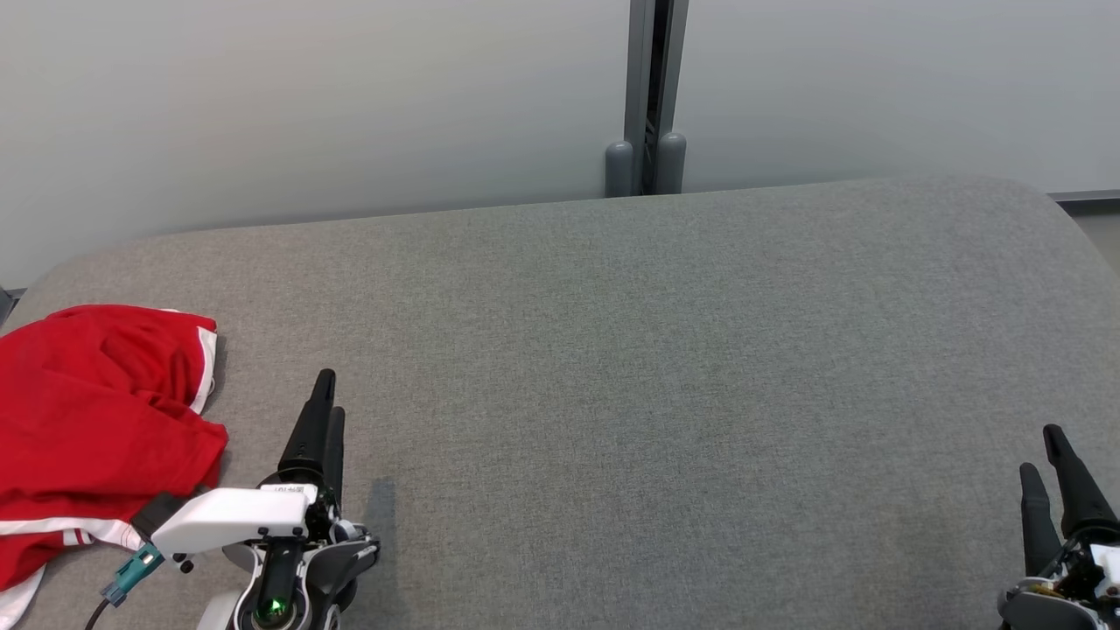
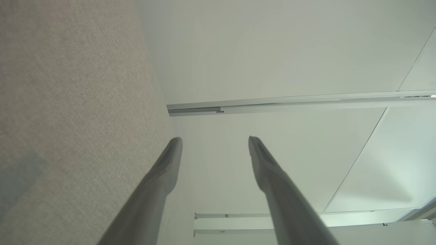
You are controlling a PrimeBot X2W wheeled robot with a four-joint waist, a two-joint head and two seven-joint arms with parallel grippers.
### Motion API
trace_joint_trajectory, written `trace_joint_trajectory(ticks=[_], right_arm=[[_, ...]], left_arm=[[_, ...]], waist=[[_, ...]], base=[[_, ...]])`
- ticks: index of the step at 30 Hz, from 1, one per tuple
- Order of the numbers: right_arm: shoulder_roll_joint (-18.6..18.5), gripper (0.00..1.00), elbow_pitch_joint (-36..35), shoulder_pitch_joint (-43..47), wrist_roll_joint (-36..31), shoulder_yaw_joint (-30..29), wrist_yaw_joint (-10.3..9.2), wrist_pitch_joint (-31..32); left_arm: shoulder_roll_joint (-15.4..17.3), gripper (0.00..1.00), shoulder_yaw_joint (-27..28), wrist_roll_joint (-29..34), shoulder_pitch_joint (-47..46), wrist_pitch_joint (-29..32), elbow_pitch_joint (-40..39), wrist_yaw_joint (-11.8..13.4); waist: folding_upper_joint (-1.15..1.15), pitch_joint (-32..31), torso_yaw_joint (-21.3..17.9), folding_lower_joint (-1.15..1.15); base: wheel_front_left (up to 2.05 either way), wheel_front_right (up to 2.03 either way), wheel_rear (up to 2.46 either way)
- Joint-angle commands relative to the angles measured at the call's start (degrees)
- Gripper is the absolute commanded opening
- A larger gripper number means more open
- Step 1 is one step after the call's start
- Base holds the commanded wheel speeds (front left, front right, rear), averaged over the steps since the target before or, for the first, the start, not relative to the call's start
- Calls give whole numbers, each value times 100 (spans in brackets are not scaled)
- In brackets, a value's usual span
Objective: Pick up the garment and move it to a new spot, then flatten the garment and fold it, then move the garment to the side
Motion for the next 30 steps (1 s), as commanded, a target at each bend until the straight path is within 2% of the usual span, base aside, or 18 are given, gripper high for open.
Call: trace_joint_trajectory(ticks=[1,12,30], right_arm=[[-77,100,-134,-112,-97,67,6,-103],[-131,100,-211,-203,-818,273,7,-461],[-452,100,-450,-590,-2839,1015,7,-933]], left_arm=[[24,100,51,102,-56,-57,-182,-2],[33,100,210,380,164,-279,-466,-3],[45,100,475,1096,450,-575,-990,-5]], waist=[[0,1,-2,0],[0,13,-8,0],[0,28,22,0]], base=[[0,0,0],[0,0,0],[0,0,0]])
